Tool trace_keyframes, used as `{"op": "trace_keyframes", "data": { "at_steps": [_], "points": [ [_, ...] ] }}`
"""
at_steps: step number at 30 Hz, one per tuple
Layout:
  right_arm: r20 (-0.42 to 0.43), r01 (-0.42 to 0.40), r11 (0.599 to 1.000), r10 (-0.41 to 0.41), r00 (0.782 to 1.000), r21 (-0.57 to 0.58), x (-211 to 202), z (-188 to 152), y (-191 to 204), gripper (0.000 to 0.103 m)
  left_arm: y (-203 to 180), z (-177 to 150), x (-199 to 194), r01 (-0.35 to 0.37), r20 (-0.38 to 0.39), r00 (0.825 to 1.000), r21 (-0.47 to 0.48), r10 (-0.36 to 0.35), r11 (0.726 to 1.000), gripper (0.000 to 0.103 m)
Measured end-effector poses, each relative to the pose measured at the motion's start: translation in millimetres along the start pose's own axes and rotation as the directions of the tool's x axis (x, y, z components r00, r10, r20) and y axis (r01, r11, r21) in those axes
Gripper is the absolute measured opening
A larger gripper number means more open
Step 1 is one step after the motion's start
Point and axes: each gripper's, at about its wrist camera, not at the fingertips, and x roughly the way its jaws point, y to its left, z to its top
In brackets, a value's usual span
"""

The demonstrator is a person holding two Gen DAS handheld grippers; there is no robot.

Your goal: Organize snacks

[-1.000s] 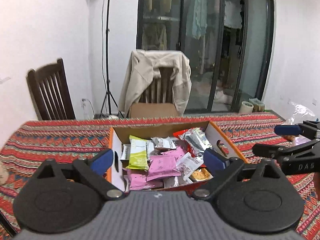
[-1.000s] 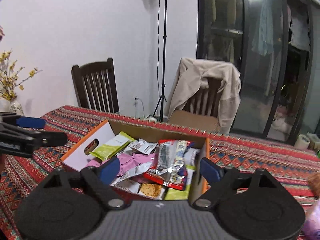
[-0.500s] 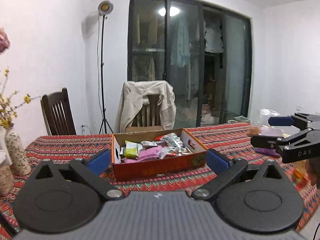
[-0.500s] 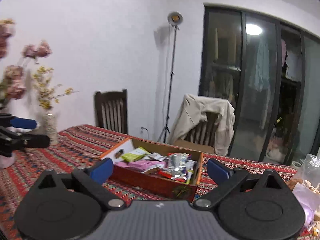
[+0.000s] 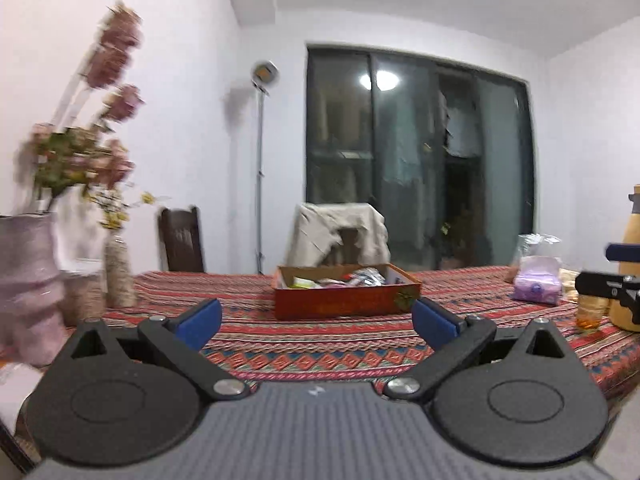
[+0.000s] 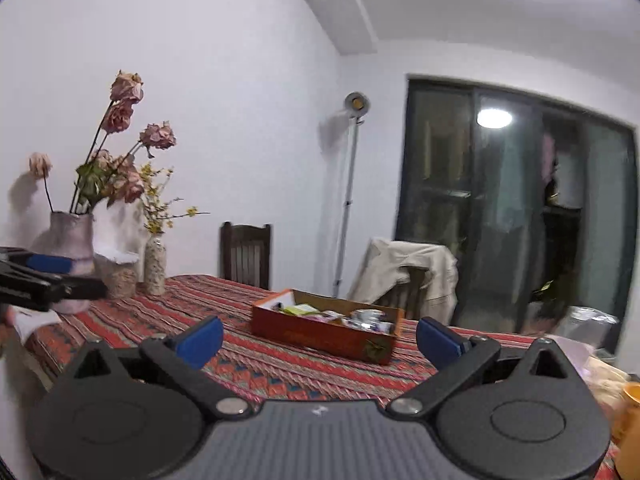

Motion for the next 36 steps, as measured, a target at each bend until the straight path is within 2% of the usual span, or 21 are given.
{"op": "trace_keyframes", "data": {
  "at_steps": [1, 5, 8, 11, 14, 21, 36],
  "points": [
    [0.003, 0.024, 1.000, -0.024, 1.000, 0.003, -9.6, -10.1, 5.3, 0.103, -0.5, -7.4, -5.8, 0.002, 0.010, 1.000, 0.002, -0.002, 1.000, 0.103],
    [-0.036, 0.061, 0.997, -0.059, 0.998, 0.054, -27.2, -53.2, 18.6, 0.103, -5.8, -35.1, -10.4, -0.012, -0.042, 0.999, 0.027, 0.013, 1.000, 0.103],
    [-0.088, 0.070, 0.990, -0.060, 0.994, 0.119, -18.6, -85.8, 21.7, 0.103, -4.7, -60.1, -9.0, -0.075, -0.062, 0.995, 0.061, 0.079, 0.995, 0.103],
    [-0.128, 0.099, 0.985, -0.082, 0.988, 0.139, -9.3, -114.9, 31.9, 0.103, -0.8, -85.4, -0.6, -0.083, -0.135, 0.987, 0.067, 0.091, 0.994, 0.103],
    [-0.157, 0.055, 0.988, -0.033, 0.987, 0.143, -0.6, -132.7, 47.7, 0.103, -1.5, -100.9, 10.5, -0.062, -0.208, 0.976, 0.051, 0.071, 0.997, 0.103],
    [-0.179, -0.007, 0.991, 0.031, 0.983, 0.135, 11.9, -141.2, 71.4, 0.103, 0.1, -106.8, 14.1, -0.063, -0.231, 0.971, 0.027, 0.067, 0.998, 0.103],
    [-0.194, -0.006, 0.988, 0.036, 0.980, 0.155, 16.4, -135.7, 71.7, 0.103, -2.2, -99.5, 10.6, -0.053, -0.223, 0.973, 0.033, 0.059, 0.998, 0.103]
  ]
}}
